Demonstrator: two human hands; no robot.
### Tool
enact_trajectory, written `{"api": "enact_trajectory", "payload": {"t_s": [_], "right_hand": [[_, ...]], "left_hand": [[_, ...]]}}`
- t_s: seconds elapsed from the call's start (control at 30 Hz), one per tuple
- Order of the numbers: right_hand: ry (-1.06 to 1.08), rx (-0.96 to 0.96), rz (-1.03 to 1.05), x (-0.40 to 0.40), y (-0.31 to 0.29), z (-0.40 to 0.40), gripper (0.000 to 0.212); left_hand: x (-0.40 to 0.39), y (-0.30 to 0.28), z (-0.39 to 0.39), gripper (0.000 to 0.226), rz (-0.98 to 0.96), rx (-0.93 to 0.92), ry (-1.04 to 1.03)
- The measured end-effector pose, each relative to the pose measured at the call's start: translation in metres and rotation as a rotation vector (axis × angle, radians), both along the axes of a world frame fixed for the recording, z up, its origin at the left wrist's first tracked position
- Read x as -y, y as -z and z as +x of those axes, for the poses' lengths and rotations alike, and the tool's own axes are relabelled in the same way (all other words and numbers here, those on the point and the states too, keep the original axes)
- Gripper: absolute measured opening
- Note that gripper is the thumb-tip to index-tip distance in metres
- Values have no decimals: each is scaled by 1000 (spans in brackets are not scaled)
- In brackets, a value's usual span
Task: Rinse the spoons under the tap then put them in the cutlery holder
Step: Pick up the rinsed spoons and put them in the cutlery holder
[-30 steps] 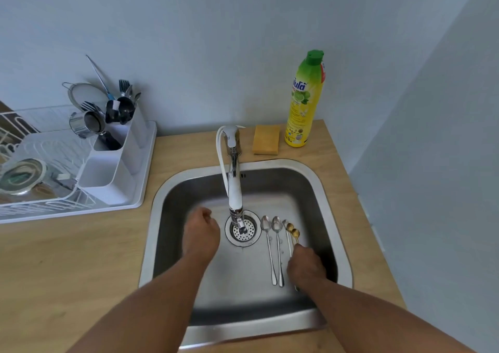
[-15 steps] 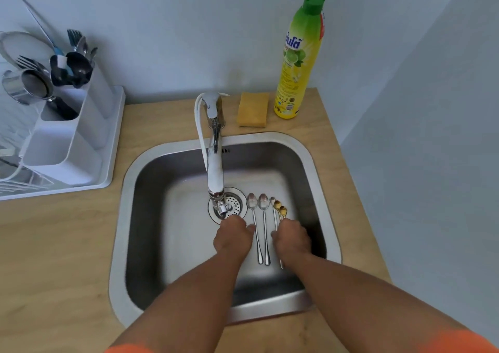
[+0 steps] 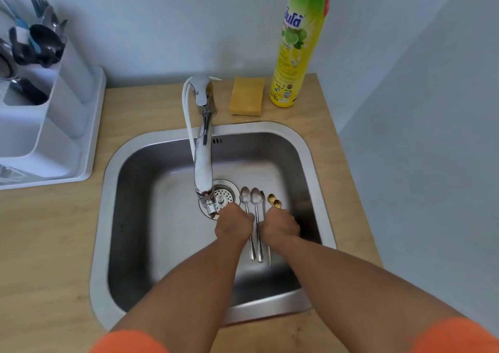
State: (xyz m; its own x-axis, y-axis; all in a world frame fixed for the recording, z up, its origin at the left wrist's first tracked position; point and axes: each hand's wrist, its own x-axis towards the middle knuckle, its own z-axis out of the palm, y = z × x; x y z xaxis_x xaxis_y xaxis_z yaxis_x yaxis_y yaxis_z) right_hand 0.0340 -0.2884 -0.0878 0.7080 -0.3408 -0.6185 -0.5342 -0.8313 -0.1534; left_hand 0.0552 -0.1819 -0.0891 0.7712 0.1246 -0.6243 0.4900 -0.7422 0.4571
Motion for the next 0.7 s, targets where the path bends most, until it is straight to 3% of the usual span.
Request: {"api": "enact_trajectory", "payload": {"t_s": [0.13, 0.27, 0.43, 0.7], "right_hand": [[-42, -8, 55, -1, 2, -2, 18], [-19, 43, 60, -2, 1, -10, 34], [-76, 169, 80, -5, -15, -17, 15], [-202, 266, 214, -51, -33, -24, 10]], "left_hand": [[-2, 0, -3, 23, -21, -4, 15], [-19, 1, -16, 28, -38, 3, 1], [-50, -5, -26, 20, -42, 93, -79], [-108, -37, -32, 15, 17, 184, -243]]}}
